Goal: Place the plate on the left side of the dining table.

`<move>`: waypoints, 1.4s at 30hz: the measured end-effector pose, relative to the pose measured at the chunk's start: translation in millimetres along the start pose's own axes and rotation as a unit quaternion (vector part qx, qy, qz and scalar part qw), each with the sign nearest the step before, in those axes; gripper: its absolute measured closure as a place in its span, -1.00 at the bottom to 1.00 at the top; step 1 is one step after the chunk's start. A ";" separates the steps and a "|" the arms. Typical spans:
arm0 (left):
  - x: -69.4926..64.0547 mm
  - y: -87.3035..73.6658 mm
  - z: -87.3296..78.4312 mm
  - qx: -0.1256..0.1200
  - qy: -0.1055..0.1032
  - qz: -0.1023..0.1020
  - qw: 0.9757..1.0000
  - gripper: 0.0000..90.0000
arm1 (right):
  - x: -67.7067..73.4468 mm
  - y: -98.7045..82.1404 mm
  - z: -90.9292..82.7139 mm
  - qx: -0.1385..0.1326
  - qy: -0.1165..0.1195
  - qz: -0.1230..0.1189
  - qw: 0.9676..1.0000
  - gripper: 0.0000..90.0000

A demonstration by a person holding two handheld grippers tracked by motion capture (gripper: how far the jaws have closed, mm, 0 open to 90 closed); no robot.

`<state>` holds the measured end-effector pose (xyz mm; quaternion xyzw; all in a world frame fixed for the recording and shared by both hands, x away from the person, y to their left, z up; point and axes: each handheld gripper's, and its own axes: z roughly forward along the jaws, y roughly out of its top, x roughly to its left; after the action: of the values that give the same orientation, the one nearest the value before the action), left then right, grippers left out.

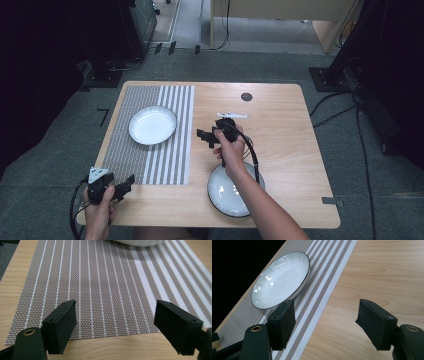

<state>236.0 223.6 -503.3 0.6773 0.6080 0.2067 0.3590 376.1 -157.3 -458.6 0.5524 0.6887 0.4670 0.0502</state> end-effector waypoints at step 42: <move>-10.2 -10.9 12.7 0.008 0.045 0.065 0.997 -0.67 | -97.0 -60.6 -115.4 -0.049 -0.080 0.060 0.994 -0.32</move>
<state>236.0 210.8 -518.1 0.7083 0.5796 0.2549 0.3121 302.7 -300.7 -479.8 0.6257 0.6240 0.4565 0.1042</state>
